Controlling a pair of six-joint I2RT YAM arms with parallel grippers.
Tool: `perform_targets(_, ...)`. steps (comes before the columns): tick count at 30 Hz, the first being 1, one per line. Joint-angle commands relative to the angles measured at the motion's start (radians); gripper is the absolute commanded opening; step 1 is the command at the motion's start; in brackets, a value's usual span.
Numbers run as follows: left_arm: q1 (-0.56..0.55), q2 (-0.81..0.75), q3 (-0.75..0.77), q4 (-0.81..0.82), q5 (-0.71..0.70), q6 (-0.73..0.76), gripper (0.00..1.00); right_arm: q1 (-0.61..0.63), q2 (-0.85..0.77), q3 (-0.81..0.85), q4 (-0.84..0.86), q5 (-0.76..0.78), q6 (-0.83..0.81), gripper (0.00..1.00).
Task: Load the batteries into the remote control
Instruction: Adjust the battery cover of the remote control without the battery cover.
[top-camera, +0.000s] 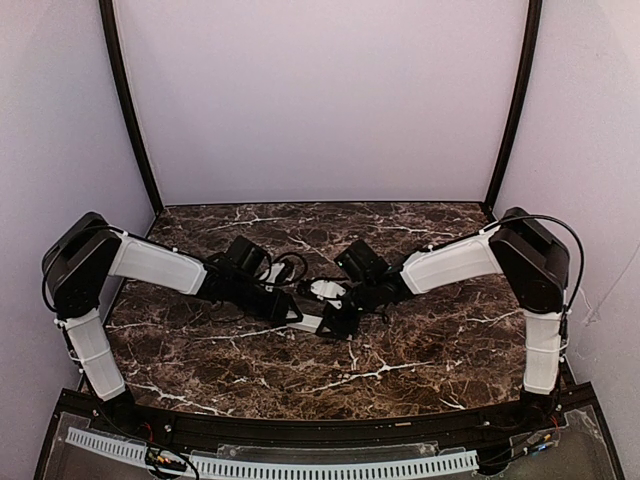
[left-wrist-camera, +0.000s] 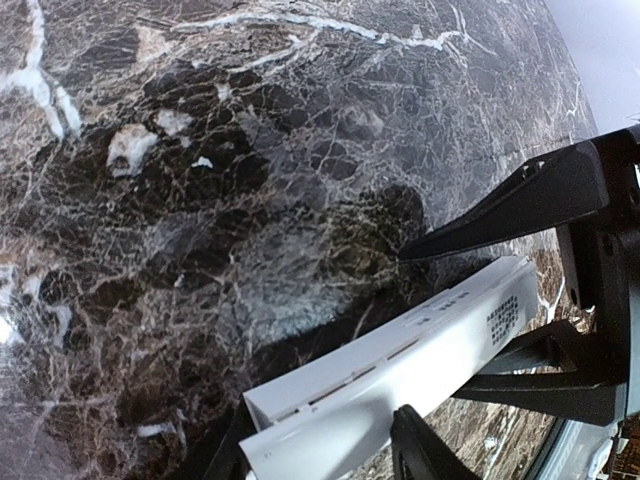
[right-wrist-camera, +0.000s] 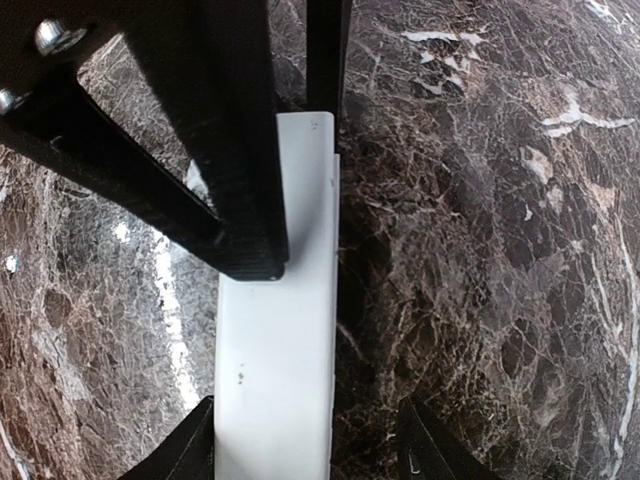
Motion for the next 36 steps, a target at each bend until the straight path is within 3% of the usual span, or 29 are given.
perform_targets(1,-0.008,0.01,0.016,-0.061,-0.029,0.03,0.49,-0.007,-0.014,-0.029,-0.064,-0.001,0.01,0.57)
perform_targets(11,-0.017,0.024,0.036,-0.084,-0.045,0.037,0.47,-0.007,-0.015,-0.022,-0.074,-0.001,0.003,0.55)
perform_targets(19,-0.017,-0.011,0.028,-0.059,-0.037,0.018,0.55,-0.006,-0.008,-0.01,-0.081,-0.015,0.007,0.51)
perform_targets(26,-0.008,-0.042,0.028,-0.046,-0.036,-0.002,0.63,-0.007,-0.017,-0.003,-0.09,-0.02,0.009,0.59)
perform_targets(36,0.015,-0.096,-0.015,-0.029,-0.051,-0.014,0.6,-0.006,-0.052,0.005,-0.109,0.002,0.001,0.63)
